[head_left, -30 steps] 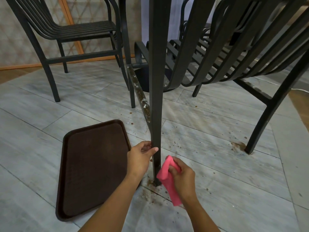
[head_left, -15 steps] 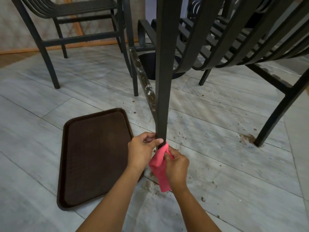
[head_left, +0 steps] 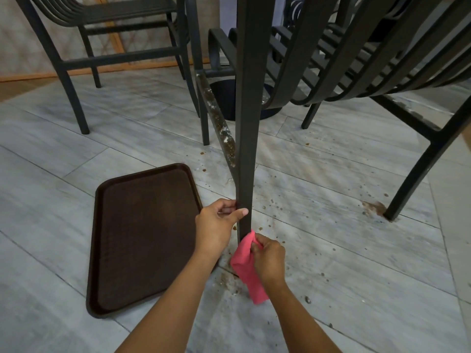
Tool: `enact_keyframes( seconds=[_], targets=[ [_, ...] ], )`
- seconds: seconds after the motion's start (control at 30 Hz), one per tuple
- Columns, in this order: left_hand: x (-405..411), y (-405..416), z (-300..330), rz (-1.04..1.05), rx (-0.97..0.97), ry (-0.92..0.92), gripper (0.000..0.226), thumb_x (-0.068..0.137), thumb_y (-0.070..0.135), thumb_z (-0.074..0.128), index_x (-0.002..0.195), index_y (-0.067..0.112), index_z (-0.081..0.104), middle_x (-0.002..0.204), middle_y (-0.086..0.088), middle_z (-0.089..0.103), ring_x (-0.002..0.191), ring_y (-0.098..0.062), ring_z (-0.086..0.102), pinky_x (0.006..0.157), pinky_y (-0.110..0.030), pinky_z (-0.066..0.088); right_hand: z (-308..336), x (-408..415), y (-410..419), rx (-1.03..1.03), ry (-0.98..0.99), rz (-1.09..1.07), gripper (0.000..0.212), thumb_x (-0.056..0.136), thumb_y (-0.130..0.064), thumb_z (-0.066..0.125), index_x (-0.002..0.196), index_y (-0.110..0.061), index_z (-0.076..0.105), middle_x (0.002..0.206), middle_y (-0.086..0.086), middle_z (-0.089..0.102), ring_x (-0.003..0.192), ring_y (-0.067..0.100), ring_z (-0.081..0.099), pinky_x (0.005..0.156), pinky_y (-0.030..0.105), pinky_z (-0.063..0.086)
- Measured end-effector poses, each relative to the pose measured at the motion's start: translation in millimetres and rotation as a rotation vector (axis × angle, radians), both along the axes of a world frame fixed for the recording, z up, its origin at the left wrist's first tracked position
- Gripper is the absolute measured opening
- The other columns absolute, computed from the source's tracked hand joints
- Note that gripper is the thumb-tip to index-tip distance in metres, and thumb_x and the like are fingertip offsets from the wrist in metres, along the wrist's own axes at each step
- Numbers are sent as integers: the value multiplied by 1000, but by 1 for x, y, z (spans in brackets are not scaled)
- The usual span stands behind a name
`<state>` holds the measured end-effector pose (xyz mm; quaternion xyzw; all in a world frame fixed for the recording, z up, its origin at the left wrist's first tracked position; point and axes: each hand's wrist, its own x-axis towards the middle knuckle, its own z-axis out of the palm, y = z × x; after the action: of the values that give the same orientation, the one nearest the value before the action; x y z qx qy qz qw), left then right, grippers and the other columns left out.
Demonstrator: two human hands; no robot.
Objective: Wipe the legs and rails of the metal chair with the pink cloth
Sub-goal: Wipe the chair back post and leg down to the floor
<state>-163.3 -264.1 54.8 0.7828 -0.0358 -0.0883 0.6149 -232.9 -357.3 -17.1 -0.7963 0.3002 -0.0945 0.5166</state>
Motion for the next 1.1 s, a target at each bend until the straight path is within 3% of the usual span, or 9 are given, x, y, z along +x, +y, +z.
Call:
enact_keyframes(
  seconds=[0.17, 0.23, 0.33, 0.4, 0.47, 0.6, 0.77, 0.87, 1.1],
  targets=[
    [-1, 1, 0, -38, -6, 2, 21, 76, 18, 76, 95, 13, 69, 80, 9, 66, 74, 1, 62, 60, -2, 45, 3, -9, -3, -8, 67, -12, 38, 87, -4, 52, 57, -27, 56, 48, -7, 53, 44, 8, 48, 44, 17, 36],
    [-1, 1, -1, -52, -9, 9, 26, 76, 19, 76, 100, 13, 68, 87, 7, 68, 81, -4, 64, 65, -4, 48, 2, -19, -1, 13, 61, -72, 37, 87, -4, 53, 56, -24, 59, 50, -5, 55, 48, 12, 51, 48, 25, 39],
    [0, 1, -2, -67, -53, 55, 30, 75, 21, 77, 102, 15, 68, 91, 5, 69, 86, -7, 65, 70, -14, 49, 8, -29, 4, 112, 27, -178, 17, 89, -8, 56, 95, -12, 71, 80, 3, 70, 66, 12, 59, 61, 21, 44],
    [0, 0, 1, -55, -91, 93, 19, 75, 25, 77, 91, 21, 69, 85, 8, 68, 82, -4, 63, 68, -18, 49, 15, -28, 9, 120, -7, -209, 23, 91, -10, 55, 111, -5, 65, 99, 8, 70, 83, 15, 64, 74, 22, 48],
    [1, 1, 4, -43, -106, 102, 14, 74, 30, 77, 82, 28, 66, 83, 8, 67, 84, -7, 65, 70, -22, 50, 26, -24, 16, 98, -64, -235, 28, 91, -11, 55, 118, -7, 60, 107, 3, 68, 86, 8, 61, 78, 11, 43],
    [5, 5, 4, -40, -99, 89, 15, 71, 32, 79, 81, 28, 67, 81, 7, 69, 77, 0, 65, 67, -16, 49, 42, -8, 35, 224, -243, -288, 24, 91, -9, 55, 111, -17, 65, 84, -20, 61, 69, -9, 58, 62, -2, 40],
    [7, 6, 2, -43, -127, 108, 18, 69, 28, 81, 81, 19, 71, 70, 7, 69, 59, 8, 62, 58, -6, 46, 41, 15, 59, 119, -279, -457, 31, 77, -10, 71, 107, -11, 66, 92, -8, 61, 85, 7, 60, 73, 10, 42],
    [8, 7, 1, -52, -158, 127, 18, 68, 27, 82, 80, 18, 71, 67, 8, 70, 60, 5, 64, 61, -11, 48, 40, 28, 64, 99, -295, -610, 18, 75, -8, 71, 93, -11, 70, 81, -5, 61, 73, 8, 58, 67, 14, 43],
    [11, 7, -3, -78, -197, 133, 16, 68, 25, 82, 78, 17, 71, 68, 5, 70, 61, 1, 65, 61, -16, 49, 36, 42, 68, 113, -284, -722, 22, 71, -8, 74, 91, -5, 66, 84, 4, 64, 65, 2, 54, 58, 11, 40]
  ],
)
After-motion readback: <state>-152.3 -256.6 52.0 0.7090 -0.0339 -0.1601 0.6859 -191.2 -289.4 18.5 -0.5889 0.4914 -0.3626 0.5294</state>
